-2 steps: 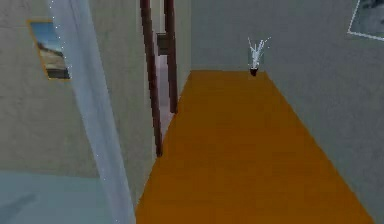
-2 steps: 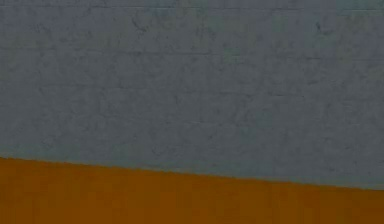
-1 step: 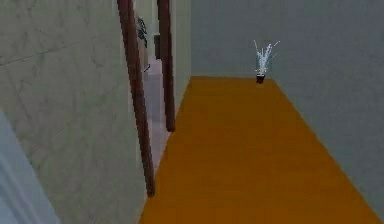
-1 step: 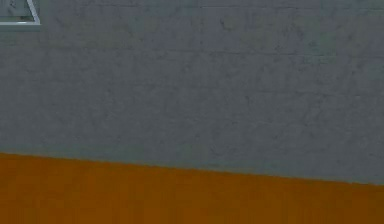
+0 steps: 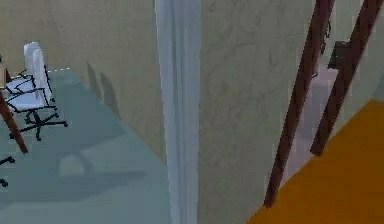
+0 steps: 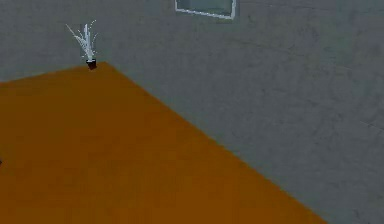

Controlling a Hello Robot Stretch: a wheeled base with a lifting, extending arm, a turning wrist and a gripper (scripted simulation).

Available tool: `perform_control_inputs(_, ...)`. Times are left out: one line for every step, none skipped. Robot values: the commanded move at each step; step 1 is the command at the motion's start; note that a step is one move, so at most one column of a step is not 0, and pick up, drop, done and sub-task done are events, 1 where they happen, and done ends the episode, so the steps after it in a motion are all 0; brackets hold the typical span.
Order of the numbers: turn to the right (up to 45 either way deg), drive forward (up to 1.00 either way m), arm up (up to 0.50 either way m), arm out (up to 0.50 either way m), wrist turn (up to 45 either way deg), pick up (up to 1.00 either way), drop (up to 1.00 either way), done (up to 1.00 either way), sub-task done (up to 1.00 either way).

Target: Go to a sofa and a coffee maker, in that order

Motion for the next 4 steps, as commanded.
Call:
perform_control_inputs(-36.0, 0.00, 0.00, 0.00, 0.0, 0.00, 0.00, 0.00, 0.00)
perform_control_inputs(0.0, 0.70, 0.00, 0.00, 0.0, 0.00, 0.00, 0.00, 0.00)
perform_control_inputs(-45.0, 0.00, 0.00, 0.00, 0.0, 0.00, 0.00, 0.00, 0.00)
perform_control_inputs(-24.0, 0.00, 0.00, 0.00, 0.0, 0.00, 0.00, 0.00, 0.00)
